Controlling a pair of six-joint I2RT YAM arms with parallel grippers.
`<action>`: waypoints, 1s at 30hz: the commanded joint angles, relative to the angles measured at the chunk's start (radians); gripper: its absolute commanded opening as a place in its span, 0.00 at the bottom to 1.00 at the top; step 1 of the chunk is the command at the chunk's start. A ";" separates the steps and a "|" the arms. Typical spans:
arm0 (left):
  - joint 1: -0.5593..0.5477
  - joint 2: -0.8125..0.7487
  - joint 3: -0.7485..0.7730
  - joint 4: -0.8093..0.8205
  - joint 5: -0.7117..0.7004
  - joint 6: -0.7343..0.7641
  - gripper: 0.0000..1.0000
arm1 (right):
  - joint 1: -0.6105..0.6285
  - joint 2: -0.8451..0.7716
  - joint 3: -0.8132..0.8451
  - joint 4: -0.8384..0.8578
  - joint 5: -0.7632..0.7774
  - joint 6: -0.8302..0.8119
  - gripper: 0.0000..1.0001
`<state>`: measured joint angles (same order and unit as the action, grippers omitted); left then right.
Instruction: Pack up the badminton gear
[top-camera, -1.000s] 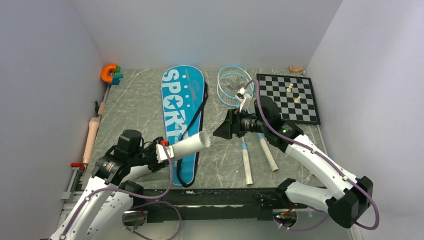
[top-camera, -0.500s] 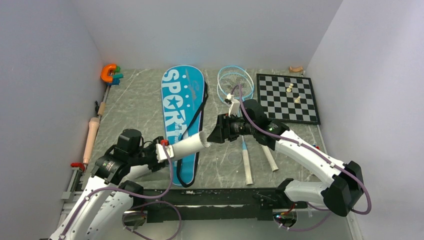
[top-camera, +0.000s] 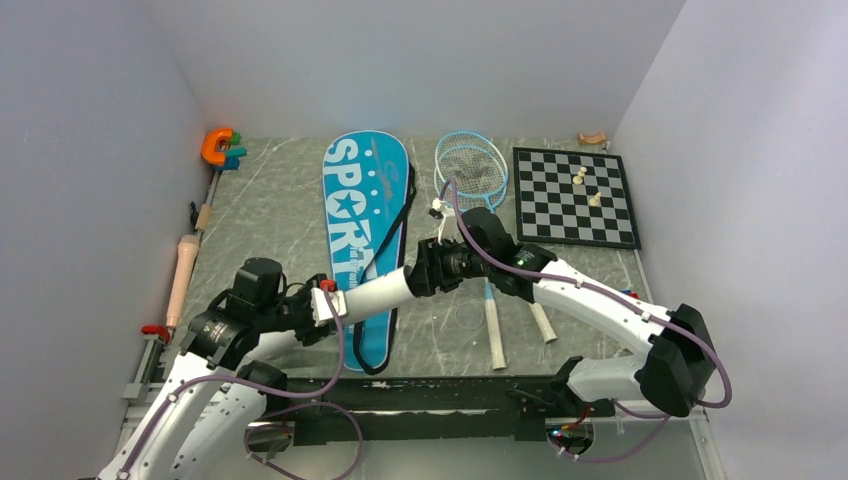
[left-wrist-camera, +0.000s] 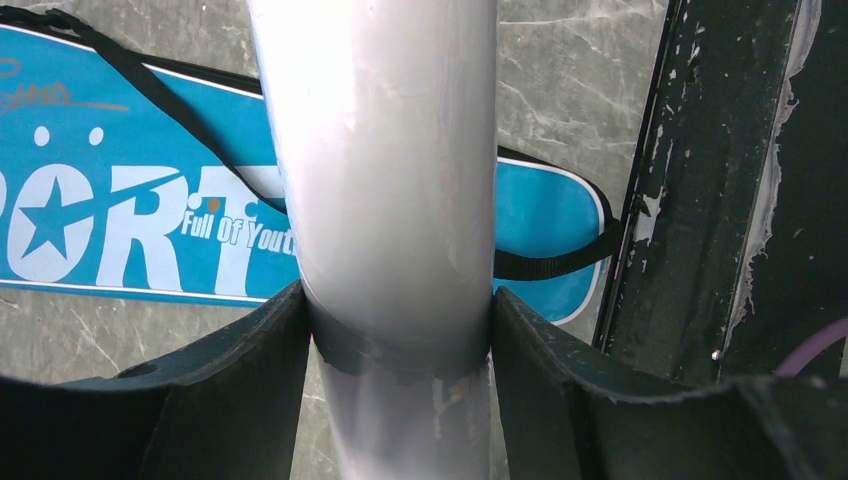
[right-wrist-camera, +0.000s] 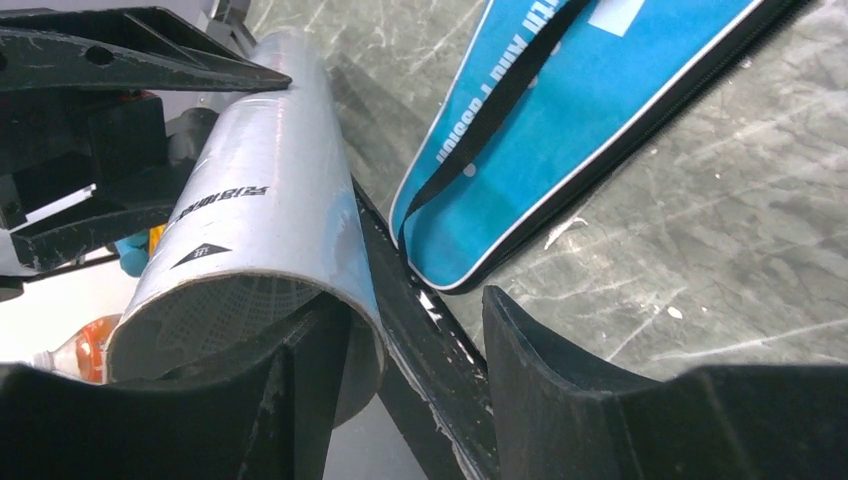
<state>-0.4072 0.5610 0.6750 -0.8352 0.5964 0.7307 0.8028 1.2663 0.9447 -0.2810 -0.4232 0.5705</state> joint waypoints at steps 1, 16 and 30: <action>-0.004 -0.008 0.061 0.063 0.061 -0.014 0.42 | 0.013 0.012 -0.010 0.107 -0.017 0.059 0.55; -0.003 -0.021 -0.009 0.064 0.039 0.029 0.42 | -0.075 -0.150 -0.004 0.044 -0.025 0.103 0.77; -0.004 -0.035 -0.030 0.050 0.019 0.065 0.41 | -0.240 -0.251 -0.182 -0.230 0.185 0.032 0.75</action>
<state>-0.4072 0.5438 0.6441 -0.8284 0.6041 0.7567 0.5594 0.9730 0.8677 -0.3824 -0.3889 0.6193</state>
